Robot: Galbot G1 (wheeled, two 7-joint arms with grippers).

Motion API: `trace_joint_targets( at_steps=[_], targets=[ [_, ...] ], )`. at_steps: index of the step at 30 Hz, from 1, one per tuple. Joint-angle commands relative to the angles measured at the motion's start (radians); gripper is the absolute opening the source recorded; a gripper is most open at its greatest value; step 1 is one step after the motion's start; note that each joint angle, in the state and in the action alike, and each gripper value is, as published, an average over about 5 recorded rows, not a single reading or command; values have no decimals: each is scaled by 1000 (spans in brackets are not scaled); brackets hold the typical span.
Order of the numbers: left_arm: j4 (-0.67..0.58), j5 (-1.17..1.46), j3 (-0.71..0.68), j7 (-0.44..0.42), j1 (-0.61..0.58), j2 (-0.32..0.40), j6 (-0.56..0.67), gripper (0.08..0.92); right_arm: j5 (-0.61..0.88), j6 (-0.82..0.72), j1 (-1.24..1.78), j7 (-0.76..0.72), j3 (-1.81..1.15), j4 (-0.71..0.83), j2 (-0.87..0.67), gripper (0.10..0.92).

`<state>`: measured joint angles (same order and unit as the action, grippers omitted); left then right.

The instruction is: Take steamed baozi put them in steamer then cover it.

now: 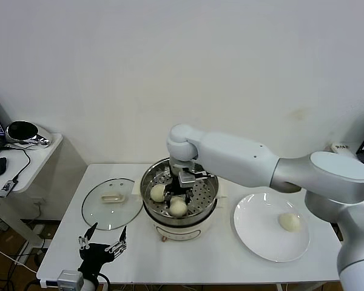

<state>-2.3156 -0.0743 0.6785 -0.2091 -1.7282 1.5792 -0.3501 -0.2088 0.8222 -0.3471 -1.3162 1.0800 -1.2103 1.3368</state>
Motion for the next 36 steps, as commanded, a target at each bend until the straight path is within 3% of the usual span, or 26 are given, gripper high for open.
trace_joint_targets(
  at_steps=[1,6,10,13,19,23,28,36],
  targets=[
    [5,0,0,-2,4,0,-1,823,-10,6,8,14,1,-17,0,621],
    [10,-1,-2,-3,6,-1,-2,823,26,-8,-18,26,-17,-4,-11,743],
    [10,-2,-5,-4,7,-3,-3,823,78,-114,-107,28,-24,-5,-48,814],
    [9,-2,-7,-6,10,-5,-4,823,177,-279,-197,36,-12,1,-106,821],
    [22,1,-14,-8,19,-11,-6,823,454,-624,-373,215,138,25,-292,823],
    [28,-1,-22,-10,23,-18,-8,823,555,-936,-405,173,165,-30,-446,823],
    [38,0,-26,-16,31,-26,-12,823,530,-1182,-331,113,110,-120,-638,823],
    [48,7,-28,-15,29,-26,-22,823,305,-1174,-13,134,-91,-152,-845,823]
  ],
)
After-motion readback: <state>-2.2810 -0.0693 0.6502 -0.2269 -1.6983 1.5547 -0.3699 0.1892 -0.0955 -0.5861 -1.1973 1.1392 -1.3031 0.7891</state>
